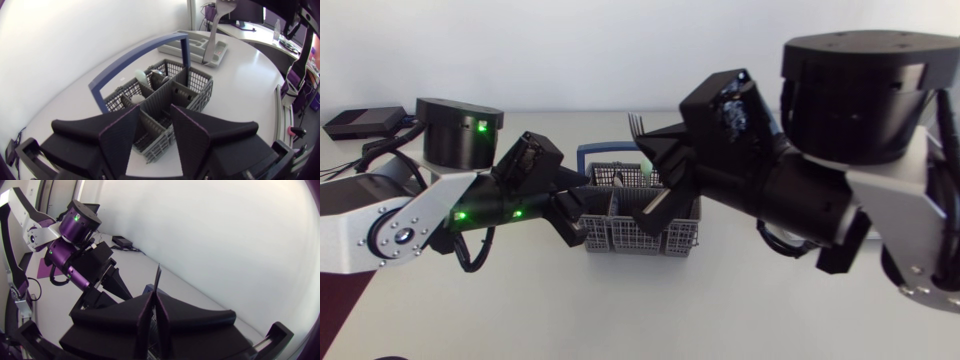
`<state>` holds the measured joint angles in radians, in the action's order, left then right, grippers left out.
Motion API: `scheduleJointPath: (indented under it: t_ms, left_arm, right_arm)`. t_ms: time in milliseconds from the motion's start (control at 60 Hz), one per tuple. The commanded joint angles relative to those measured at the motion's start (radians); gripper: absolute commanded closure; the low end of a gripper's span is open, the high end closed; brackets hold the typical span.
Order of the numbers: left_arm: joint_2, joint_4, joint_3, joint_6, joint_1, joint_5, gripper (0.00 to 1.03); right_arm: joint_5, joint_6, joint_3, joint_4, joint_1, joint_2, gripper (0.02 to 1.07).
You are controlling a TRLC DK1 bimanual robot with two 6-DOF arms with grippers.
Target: Unload the cutlery basket into the drawer organizer.
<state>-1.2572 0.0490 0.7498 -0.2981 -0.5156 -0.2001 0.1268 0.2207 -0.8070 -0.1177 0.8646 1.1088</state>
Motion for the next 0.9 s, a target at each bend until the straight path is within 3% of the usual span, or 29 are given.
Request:
scheduleJointPath:
  t_ms: [0, 383, 600, 750, 883]
  left_arm:
    - [-0.015, -0.011, 0.046, 0.037, -0.047, 0.005, 0.57]
    - [-0.125, -0.012, 0.137, 0.039, -0.227, -0.007, 0.57]
    - [-0.234, -0.012, 0.221, 0.036, -0.354, -0.007, 0.53]
    - [-0.272, -0.011, 0.244, 0.034, -0.394, -0.045, 0.53]
    - [-0.288, -0.011, 0.247, 0.037, -0.402, -0.110, 0.53]
  right_arm:
    - [-0.042, -0.060, 0.035, 0.046, -0.038, -0.069, 0.96]
    - [-0.276, -0.142, 0.108, 0.199, -0.197, -0.273, 0.96]
    - [-0.486, -0.155, 0.186, 0.270, -0.386, -0.376, 0.96]
    - [-0.635, -0.156, 0.204, 0.319, -0.483, -0.394, 0.96]
    - [-0.681, -0.165, 0.207, 0.331, -0.486, -0.386, 0.96]
